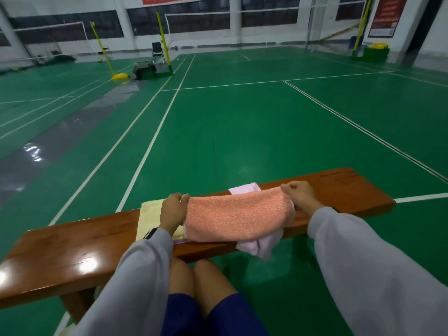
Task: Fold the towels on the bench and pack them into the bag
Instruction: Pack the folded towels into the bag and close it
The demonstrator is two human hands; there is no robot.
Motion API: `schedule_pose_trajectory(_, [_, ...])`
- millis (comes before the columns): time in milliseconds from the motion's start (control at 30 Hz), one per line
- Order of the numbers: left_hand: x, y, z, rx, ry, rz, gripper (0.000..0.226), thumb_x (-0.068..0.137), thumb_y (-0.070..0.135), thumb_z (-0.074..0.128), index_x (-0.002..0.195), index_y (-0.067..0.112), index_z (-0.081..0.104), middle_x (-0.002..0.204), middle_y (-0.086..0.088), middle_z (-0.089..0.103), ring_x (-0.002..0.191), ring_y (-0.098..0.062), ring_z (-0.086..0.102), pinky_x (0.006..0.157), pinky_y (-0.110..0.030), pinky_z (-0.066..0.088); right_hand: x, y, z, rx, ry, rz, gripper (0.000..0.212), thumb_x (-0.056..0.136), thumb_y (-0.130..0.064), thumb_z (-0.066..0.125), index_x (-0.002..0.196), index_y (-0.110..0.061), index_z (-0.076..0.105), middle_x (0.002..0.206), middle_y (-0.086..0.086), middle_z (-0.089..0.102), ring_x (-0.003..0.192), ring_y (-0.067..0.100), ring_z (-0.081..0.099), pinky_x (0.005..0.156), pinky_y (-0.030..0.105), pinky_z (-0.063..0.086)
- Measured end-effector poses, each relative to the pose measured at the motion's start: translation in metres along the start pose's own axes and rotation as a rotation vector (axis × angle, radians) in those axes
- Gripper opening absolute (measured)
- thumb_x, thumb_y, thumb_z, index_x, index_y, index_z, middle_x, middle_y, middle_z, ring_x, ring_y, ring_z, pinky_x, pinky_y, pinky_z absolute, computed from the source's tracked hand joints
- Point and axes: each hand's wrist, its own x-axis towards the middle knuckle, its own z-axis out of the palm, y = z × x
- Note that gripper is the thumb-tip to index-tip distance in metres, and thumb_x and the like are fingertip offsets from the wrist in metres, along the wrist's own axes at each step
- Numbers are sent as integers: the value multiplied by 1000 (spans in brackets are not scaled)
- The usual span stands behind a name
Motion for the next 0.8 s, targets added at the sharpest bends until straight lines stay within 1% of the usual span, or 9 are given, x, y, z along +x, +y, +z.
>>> schedule_pose_trajectory(133, [25, -8, 13, 18, 15, -8, 38, 103, 42, 50, 82, 12, 62, 73, -9, 65, 64, -30, 66, 61, -47, 61, 32, -10, 12, -112, 22, -62, 35, 99, -32, 63, 87, 0, 75, 89, 18, 74, 87, 34, 67, 77, 40, 51])
schedule_pose_trajectory(233, [45, -12, 21, 64, 0, -2, 40, 103, 45, 49, 81, 14, 62, 72, -8, 65, 64, -30, 65, 61, -42, 59, 52, -11, 24, -149, 25, -47, 31, 100, -30, 62, 79, -9, 70, 82, 11, 70, 79, 28, 63, 67, 32, 41])
schedule_pose_trajectory(367, [66, -15, 37, 92, -10, -25, 41, 104, 43, 49, 86, 9, 64, 77, -7, 63, 75, -31, 59, 63, -35, 42, 73, -4, 38, -170, 33, -30, 30, 100, -30, 62, 80, -9, 72, 80, 11, 68, 78, 27, 61, 67, 30, 39])
schedule_pose_trajectory(467, [75, -17, 51, -4, 8, -52, 40, 106, 35, 51, 84, 4, 65, 70, -6, 58, 72, -30, 56, 59, -34, 34, 79, 5, 49, -186, 23, -27, 32, 100, -29, 62, 75, -10, 68, 73, 8, 64, 74, 26, 58, 59, 31, 34])
schedule_pose_trajectory(500, [77, -19, 56, -29, 14, -62, 41, 106, 34, 51, 81, 4, 63, 67, -4, 56, 70, -29, 54, 57, -34, 32, 81, 8, 52, -186, 23, -32, 32, 100, -29, 62, 74, -10, 67, 71, 7, 63, 74, 28, 58, 58, 33, 35])
schedule_pose_trajectory(567, [79, -23, 65, -42, 35, -57, 42, 106, 34, 51, 76, 6, 60, 66, -6, 57, 68, -30, 54, 54, -32, 30, 83, 13, 57, -174, 29, -33, 33, 99, -31, 62, 79, -7, 71, 79, 12, 69, 80, 33, 63, 65, 36, 43])
schedule_pose_trajectory(633, [81, -26, 72, -10, 57, -44, 35, 104, 34, 54, 85, 6, 63, 79, -10, 65, 77, -33, 59, 61, -34, 39, 82, 16, 60, -184, 17, -4, 33, 101, -36, 59, 96, -8, 74, 98, 14, 73, 90, 33, 64, 76, 38, 48])
schedule_pose_trajectory(700, [79, -24, 77, 142, 94, -17, 27, 100, 33, 61, 110, 8, 65, 107, -11, 67, 100, -35, 60, 81, -40, 47, 79, 17, 62, -220, -55, 99, 42, 101, -45, 56, 112, -7, 70, 114, 13, 70, 101, 32, 64, 86, 38, 51])
schedule_pose_trajectory(800, [70, -17, 86, 428, 128, 319, 34, 99, 36, 61, 125, 15, 60, 126, -6, 60, 116, -27, 53, 101, -41, 43, 74, 22, 65, -193, -191, 264, 63, 92, -55, 64, 129, -4, 62, 131, 15, 64, 115, 37, 61, 95, 47, 53])
